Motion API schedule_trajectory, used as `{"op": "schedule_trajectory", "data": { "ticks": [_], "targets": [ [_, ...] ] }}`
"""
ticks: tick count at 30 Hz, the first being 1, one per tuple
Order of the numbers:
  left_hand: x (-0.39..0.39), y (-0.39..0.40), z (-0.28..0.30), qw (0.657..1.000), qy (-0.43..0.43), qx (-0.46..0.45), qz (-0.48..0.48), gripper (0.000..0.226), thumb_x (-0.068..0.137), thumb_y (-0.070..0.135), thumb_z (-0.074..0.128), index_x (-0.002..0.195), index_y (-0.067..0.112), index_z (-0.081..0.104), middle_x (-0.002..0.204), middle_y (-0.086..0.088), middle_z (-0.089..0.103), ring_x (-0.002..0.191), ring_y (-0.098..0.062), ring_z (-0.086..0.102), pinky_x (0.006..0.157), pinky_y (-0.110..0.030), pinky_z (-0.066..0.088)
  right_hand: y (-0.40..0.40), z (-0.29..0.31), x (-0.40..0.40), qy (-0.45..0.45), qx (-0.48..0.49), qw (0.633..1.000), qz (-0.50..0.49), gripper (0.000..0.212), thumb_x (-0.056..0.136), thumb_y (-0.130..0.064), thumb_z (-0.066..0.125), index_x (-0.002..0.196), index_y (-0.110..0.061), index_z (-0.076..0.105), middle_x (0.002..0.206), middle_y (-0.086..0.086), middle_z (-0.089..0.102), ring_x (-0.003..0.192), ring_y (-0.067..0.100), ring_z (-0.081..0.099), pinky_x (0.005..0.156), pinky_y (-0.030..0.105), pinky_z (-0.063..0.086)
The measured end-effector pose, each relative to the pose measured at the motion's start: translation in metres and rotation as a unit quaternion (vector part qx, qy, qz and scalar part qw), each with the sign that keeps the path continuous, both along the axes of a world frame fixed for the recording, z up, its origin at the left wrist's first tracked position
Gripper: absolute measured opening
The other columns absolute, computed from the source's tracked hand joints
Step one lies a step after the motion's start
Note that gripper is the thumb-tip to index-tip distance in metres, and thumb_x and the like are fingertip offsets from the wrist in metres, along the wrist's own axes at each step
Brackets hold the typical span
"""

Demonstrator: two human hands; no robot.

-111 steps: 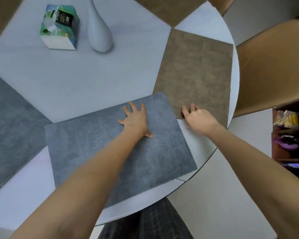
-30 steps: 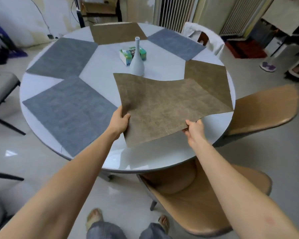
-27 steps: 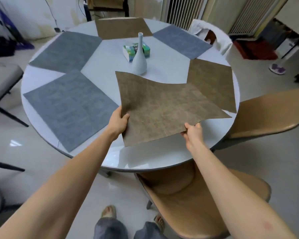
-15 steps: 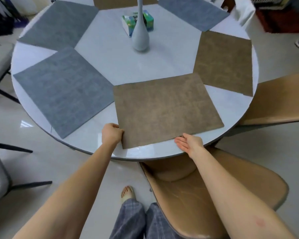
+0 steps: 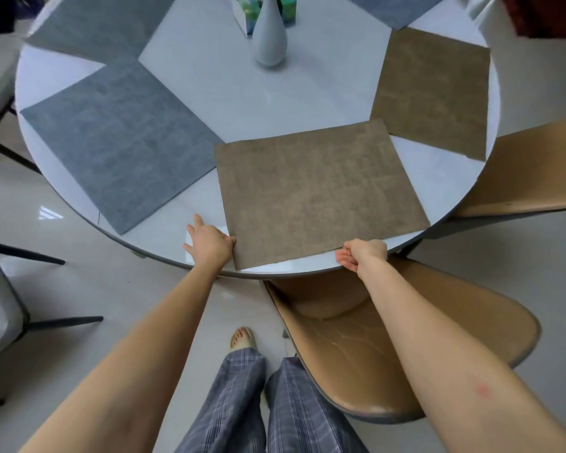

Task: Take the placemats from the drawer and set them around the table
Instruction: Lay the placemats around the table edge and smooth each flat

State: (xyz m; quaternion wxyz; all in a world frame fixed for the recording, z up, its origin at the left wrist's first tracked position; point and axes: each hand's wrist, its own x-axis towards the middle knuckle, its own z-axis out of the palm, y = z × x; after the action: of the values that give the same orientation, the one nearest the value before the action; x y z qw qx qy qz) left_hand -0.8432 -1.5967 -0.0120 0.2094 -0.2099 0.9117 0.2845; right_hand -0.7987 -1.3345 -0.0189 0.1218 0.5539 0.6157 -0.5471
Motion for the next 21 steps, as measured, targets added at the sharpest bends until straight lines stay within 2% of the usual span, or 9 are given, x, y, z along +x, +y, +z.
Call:
{"op": "schedule_trajectory", "data": {
  "ticks": [9,16,21],
  "targets": [
    [-0.001,-0.004,0.000,1.000,0.005,0.004,-0.010,0.022,0.090,0.019,0.066,0.083,-0.002,0.071,0.161,-0.008,0.011,0.148,-0.031,0.009,0.116,-0.058,0.015,-0.006,-0.005,0.001,-0.001,0.049,0.999,0.012,0.024,0.089,-0.005,0.057,0.110,0.005,0.062,0.064,0.011,0.066,0.051,0.012,0.062,0.045,0.020,0.050],
    [-0.001,-0.006,-0.004,1.000,0.019,0.003,-0.008,0.027,0.090,0.019,0.066,0.068,0.005,0.061,0.154,-0.014,0.026,0.144,-0.035,0.018,0.112,-0.061,0.020,-0.010,-0.009,0.001,-0.006,0.078,0.997,0.026,0.021,0.091,-0.007,0.056,0.106,0.005,0.064,0.061,0.008,0.063,0.046,0.009,0.057,0.033,0.015,0.041],
    [-0.002,-0.008,-0.005,1.000,0.025,0.010,-0.004,0.023,0.090,0.017,0.067,0.072,0.004,0.063,0.151,-0.016,0.029,0.143,-0.034,0.019,0.112,-0.062,0.019,-0.011,-0.010,-0.003,-0.015,0.084,0.996,0.036,0.019,0.091,-0.008,0.055,0.101,0.004,0.066,0.060,0.007,0.061,0.045,0.010,0.054,0.036,0.018,0.040]
  ]
}}
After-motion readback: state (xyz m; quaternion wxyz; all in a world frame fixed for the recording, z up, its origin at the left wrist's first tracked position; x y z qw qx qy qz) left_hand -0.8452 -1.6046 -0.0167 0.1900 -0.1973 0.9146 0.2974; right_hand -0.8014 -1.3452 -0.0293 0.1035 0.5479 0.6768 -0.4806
